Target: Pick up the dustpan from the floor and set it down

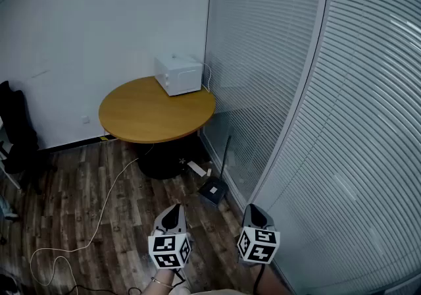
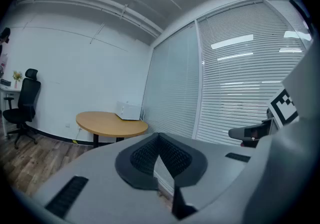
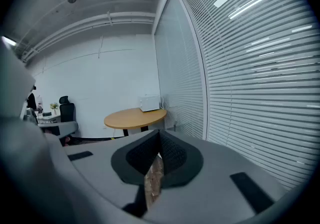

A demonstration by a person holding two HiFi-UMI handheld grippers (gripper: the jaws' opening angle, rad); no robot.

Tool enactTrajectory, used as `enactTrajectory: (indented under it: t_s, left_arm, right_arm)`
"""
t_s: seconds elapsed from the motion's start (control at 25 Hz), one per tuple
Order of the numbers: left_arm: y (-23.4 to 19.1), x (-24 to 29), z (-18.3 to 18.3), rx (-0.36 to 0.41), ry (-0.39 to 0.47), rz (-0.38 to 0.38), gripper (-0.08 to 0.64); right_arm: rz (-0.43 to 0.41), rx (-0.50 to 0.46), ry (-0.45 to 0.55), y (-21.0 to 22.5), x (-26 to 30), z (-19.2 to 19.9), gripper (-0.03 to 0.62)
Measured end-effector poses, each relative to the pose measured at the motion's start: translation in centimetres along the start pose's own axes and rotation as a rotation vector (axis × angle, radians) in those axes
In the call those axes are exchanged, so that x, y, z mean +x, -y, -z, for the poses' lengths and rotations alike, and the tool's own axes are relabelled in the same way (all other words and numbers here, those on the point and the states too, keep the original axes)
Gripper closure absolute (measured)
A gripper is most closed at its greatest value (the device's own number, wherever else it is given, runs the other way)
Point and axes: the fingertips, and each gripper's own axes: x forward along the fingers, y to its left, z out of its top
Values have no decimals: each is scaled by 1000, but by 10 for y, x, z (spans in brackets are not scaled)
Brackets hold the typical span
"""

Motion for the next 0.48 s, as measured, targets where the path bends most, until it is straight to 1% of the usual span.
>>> enactTrajectory:
  t_s: [0.32,0.48]
  left_arm:
    - [0,1,0,12,4,12,545]
    - [-6,0,2,11,1,21,545]
  right_arm:
    - [16,-1,-9,5,-2,4,560]
    - [12,46,-2,1,-1,6,560]
